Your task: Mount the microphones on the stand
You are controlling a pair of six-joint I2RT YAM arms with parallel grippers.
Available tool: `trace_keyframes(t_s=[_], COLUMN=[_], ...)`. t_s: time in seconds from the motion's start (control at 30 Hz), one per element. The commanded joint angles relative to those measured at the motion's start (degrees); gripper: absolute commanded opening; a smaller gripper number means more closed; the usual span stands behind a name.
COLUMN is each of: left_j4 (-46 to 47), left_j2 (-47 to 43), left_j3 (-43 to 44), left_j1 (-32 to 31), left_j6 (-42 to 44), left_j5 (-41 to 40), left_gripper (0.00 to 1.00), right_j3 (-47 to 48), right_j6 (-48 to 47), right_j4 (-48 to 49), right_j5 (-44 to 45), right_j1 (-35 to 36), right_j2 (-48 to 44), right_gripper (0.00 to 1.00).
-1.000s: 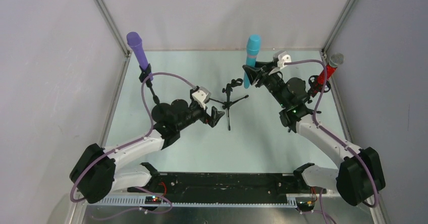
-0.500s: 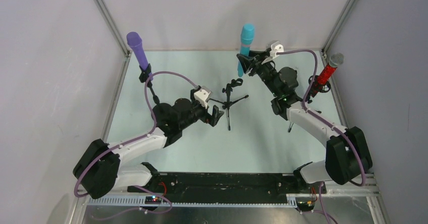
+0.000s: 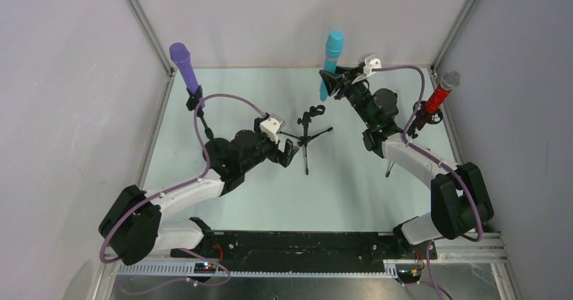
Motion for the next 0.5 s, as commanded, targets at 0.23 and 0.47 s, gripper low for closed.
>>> trace_keyframes(t_s=[0.23, 0.47], left_j4=[-0.9, -1.3], left_j2=[-0.5, -0.4], left_j3=[2.1, 2.2], left_j1=[0.3, 0.3], left_j6=[1.6, 1.4], left_j5=[-1.2, -1.5], left_gripper=[0.98, 0.98], right_j3=[-2.3, -3.2], right_j6=[3.3, 3.9], right_j4=[6.3, 7.0], right_j5=[0.0, -0.4], right_j1=[-0.2, -0.2], right_j2=[1.3, 2.5], right_gripper=[0.00, 0.00])
